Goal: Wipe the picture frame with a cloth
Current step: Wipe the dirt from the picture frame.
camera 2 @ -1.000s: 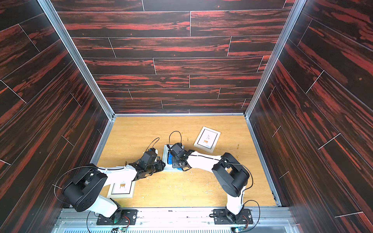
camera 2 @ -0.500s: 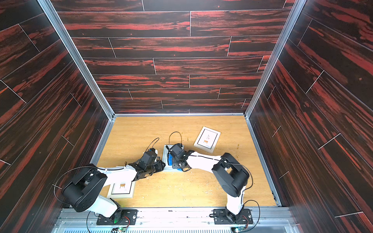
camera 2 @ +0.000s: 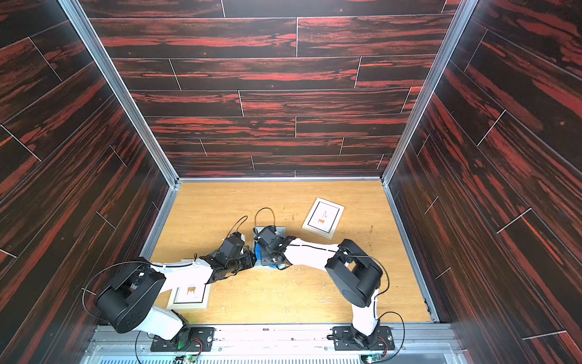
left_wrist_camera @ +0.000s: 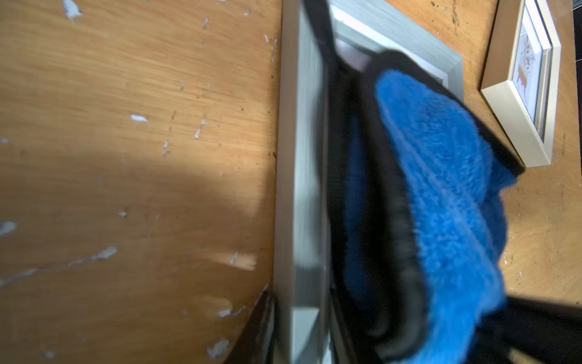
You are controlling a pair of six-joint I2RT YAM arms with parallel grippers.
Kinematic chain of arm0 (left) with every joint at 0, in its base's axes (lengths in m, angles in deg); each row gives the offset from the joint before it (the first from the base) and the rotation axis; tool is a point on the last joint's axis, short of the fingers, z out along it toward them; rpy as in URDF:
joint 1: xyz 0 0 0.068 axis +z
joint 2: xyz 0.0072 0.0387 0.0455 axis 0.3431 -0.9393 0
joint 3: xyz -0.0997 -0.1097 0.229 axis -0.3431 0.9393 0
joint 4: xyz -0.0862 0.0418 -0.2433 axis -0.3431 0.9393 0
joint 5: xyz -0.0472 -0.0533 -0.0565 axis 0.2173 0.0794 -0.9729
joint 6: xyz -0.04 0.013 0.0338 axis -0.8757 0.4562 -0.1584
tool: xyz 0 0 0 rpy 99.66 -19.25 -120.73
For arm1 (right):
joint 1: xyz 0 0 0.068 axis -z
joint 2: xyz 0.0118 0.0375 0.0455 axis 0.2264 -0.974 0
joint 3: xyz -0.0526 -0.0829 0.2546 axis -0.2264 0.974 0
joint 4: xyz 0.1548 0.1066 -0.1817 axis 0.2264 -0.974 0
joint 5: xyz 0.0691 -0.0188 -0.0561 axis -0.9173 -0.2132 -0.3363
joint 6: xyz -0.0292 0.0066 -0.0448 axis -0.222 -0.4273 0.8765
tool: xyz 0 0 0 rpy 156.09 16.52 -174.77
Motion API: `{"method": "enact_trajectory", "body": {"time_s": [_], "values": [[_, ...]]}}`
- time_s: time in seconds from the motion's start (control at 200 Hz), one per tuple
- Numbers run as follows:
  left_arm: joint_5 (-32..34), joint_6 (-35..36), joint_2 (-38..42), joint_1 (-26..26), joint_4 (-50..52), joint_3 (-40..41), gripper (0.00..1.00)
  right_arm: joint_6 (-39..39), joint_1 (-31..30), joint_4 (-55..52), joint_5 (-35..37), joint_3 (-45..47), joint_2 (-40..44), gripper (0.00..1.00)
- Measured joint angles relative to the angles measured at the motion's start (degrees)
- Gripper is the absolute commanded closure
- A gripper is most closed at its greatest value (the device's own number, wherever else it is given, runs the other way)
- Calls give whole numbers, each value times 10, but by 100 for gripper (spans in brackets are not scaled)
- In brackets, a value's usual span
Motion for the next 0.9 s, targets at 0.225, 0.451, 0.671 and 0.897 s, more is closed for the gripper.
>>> {"method": "enact_trajectory", "body": {"time_s": [0.225,0.451,0.671,0.897], "values": [[0,-7,0,0,0,0,69,-3,1,15,-18,17,14,100],[1,-13,0,0,-1,0,69,-9,-19,12,-17,-25,-17,100],[2,-15,0,0,-1,0,69,-3,24,27,-26,24,17,100],[2,-15,0,0,-1,0,69,-5,-18,28,-30,-23,-20,100]]}}
